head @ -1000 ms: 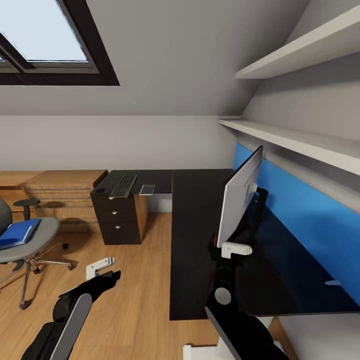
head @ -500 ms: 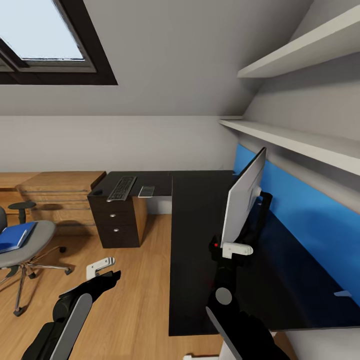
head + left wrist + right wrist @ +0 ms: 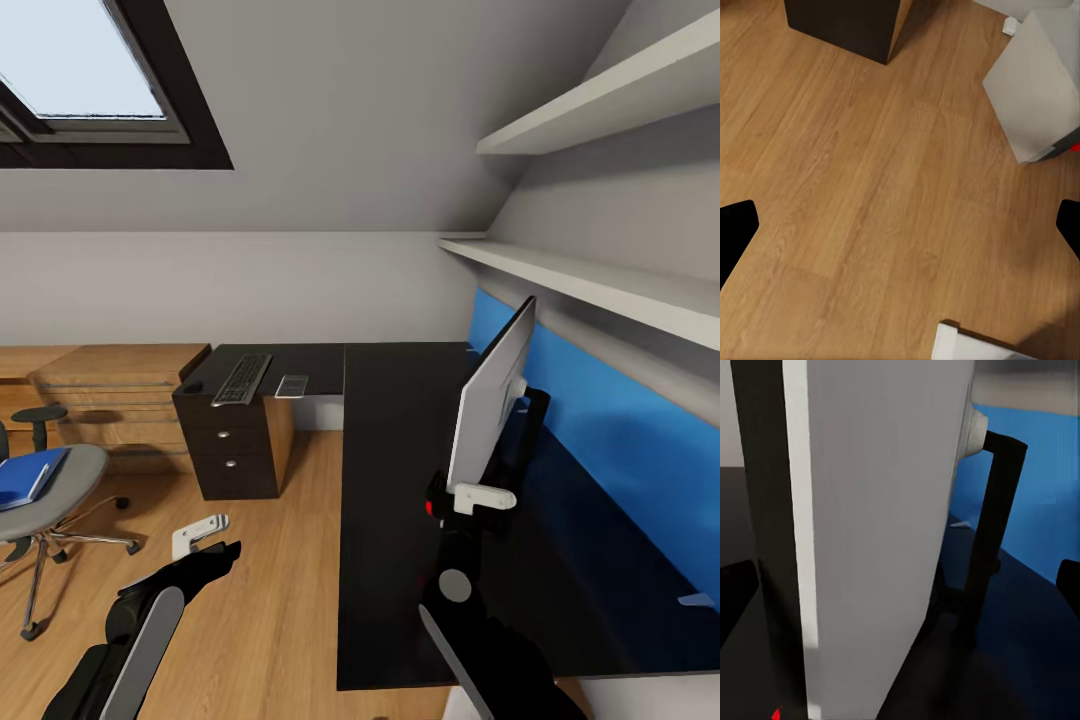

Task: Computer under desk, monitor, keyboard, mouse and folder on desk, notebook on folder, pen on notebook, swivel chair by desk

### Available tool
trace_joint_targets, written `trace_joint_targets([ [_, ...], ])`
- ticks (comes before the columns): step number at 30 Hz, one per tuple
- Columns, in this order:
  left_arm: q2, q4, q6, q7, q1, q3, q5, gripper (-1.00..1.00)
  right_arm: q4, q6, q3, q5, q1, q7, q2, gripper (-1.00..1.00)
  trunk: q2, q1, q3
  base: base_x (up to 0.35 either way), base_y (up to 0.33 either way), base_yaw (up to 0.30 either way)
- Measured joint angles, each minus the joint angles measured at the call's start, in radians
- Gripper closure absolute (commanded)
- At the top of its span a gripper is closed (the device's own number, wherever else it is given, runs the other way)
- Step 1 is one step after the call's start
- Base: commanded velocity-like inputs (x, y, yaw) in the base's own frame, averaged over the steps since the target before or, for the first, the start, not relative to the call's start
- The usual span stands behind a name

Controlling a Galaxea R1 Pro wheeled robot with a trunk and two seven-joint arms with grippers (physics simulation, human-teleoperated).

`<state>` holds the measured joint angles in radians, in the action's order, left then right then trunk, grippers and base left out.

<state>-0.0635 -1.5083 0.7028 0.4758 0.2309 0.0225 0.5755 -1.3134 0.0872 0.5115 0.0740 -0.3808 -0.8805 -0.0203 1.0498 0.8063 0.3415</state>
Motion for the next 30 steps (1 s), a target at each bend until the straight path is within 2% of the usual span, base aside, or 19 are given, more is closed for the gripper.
trace_joint_targets([
  [15, 0.0, 0.0, 0.0, -0.003, 0.0, 0.001, 0.001, -1.0, 0.0, 0.006, -0.007, -0.001, 0.0, 0.003, 0.0, -1.0, 0.0, 0.0, 0.0, 0.065, 0.0, 0.0],
  [30, 0.0, 0.001, 0.0, -0.001, 0.0, 0.001, 0.002, -1.0, 0.0, 0.006, -0.006, 0.001, 0.0, 0.003, -0.001, -1.0, 0.0, 0.0, 0.0, -0.048, 0.056, 0.0],
])
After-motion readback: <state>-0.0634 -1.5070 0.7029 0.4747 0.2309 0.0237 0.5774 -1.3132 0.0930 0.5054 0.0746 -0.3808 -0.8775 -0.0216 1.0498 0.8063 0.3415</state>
